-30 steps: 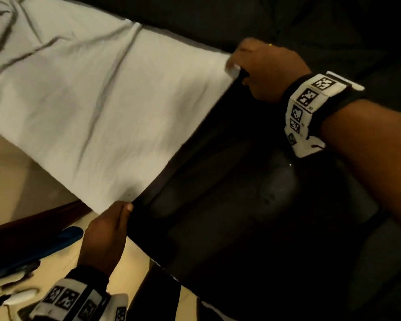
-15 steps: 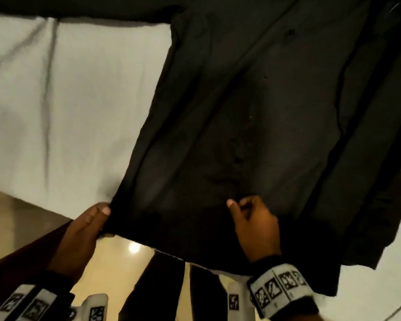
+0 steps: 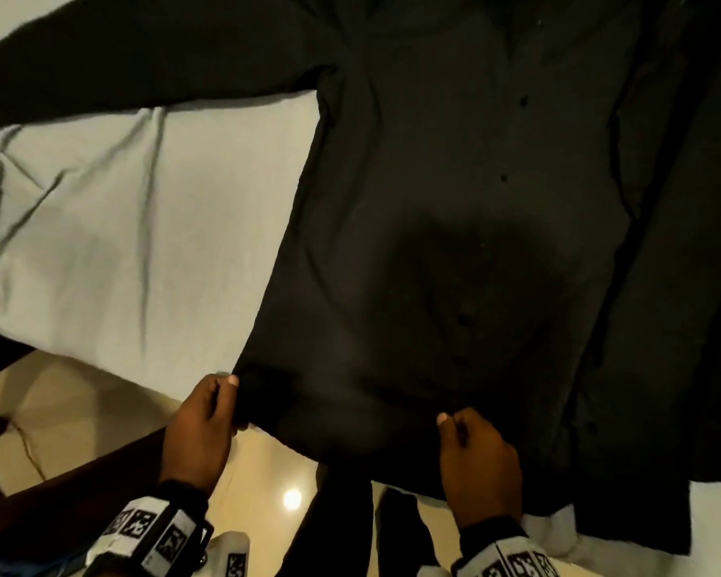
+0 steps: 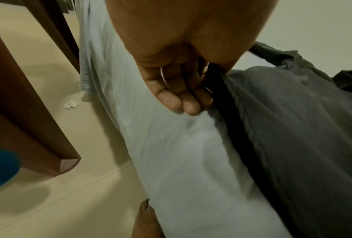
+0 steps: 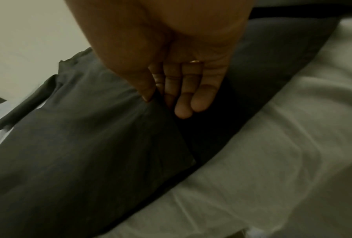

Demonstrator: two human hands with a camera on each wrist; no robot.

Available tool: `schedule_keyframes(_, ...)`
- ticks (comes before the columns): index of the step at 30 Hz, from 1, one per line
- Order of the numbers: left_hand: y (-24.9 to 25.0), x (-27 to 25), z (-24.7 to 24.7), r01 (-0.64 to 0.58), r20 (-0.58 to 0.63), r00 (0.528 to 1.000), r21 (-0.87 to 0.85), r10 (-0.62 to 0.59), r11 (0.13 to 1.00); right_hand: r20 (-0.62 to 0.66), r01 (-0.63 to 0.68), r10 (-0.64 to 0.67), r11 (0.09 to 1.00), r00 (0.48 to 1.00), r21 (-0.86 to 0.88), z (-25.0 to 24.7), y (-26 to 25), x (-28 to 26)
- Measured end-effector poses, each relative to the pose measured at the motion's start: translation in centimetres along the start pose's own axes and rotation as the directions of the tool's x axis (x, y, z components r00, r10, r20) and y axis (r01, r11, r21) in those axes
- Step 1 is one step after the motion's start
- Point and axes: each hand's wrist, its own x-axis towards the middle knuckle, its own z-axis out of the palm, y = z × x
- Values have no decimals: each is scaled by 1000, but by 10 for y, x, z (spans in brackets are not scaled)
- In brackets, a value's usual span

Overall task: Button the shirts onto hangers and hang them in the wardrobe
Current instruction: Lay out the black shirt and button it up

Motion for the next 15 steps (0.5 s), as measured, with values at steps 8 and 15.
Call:
schedule_keyframes(8,1,-3,-3,142,44,989,27,-143,989,54,-7,12,995,998,-96,-7,4,-7)
schedule_keyframes(15,-25,7,-32,-38,-61,996,336,62,941,-11,136,-136,987,991,80,-50,23,-8)
